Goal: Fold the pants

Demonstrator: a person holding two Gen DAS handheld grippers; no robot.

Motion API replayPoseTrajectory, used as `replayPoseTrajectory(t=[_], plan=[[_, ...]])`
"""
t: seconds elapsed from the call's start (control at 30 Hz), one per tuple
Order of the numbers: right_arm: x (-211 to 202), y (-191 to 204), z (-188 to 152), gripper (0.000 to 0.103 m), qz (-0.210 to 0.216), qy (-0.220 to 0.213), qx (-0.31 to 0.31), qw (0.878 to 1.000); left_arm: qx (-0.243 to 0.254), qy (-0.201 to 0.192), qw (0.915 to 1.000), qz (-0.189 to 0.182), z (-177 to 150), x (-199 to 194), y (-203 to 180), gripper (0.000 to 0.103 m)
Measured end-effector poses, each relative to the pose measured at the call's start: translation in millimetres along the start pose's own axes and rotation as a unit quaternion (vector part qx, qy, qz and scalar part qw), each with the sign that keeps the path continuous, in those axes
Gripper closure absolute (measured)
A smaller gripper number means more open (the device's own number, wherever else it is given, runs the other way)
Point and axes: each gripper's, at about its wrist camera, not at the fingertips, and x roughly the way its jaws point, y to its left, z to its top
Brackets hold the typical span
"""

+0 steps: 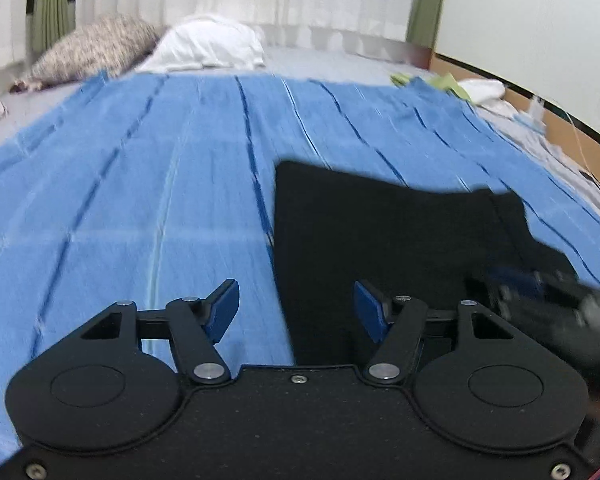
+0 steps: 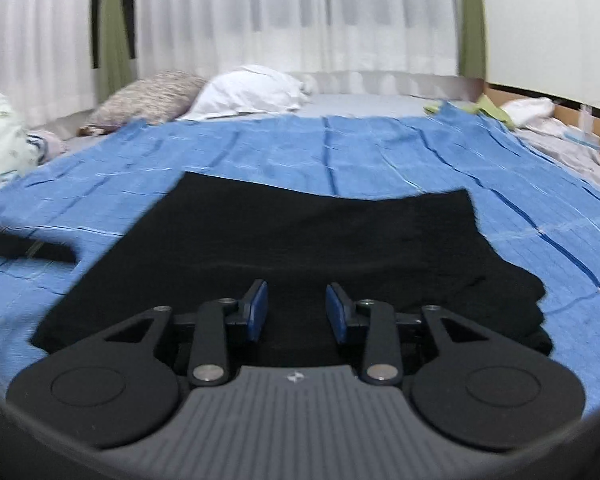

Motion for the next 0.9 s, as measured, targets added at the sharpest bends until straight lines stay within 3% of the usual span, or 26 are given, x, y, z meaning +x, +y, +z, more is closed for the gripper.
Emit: replayPoseTrajectory(t=[0.17,0.23,0.3,0.5,0.83,0.9], plan=[[11,16,-5,0.049,0.018,0.017,-0.010,1.000,-0.012,0.021,0.9997,-0.010,36,42,1,0.044],[14,16,-8,0.050,0.017,0.018,-0.011,1.000,-0.019,0.034,0.9992,-0.005,47,66,-1,0.054],[14,16,-8,0.050,0.020,0.018,-0.008,1.000,-0.026,0.043,0.9987,0.002,56,92,-1,0.057],[15,12,-11,0.049,0.027,0.017,-0.001,0.999,-0.072,0.075,0.9942,0.027,70,157,6,0.055],[15,12,-11,0.048,0.034,0.020,0.002,0.999,-0.092,0.064,0.9932,0.033,85,183,14,0.045],[12,6,-3,0.039,0.047,0.024,0.012,0.999,-0.094,0.065,0.9928,0.035,88,181,13,0.045]])
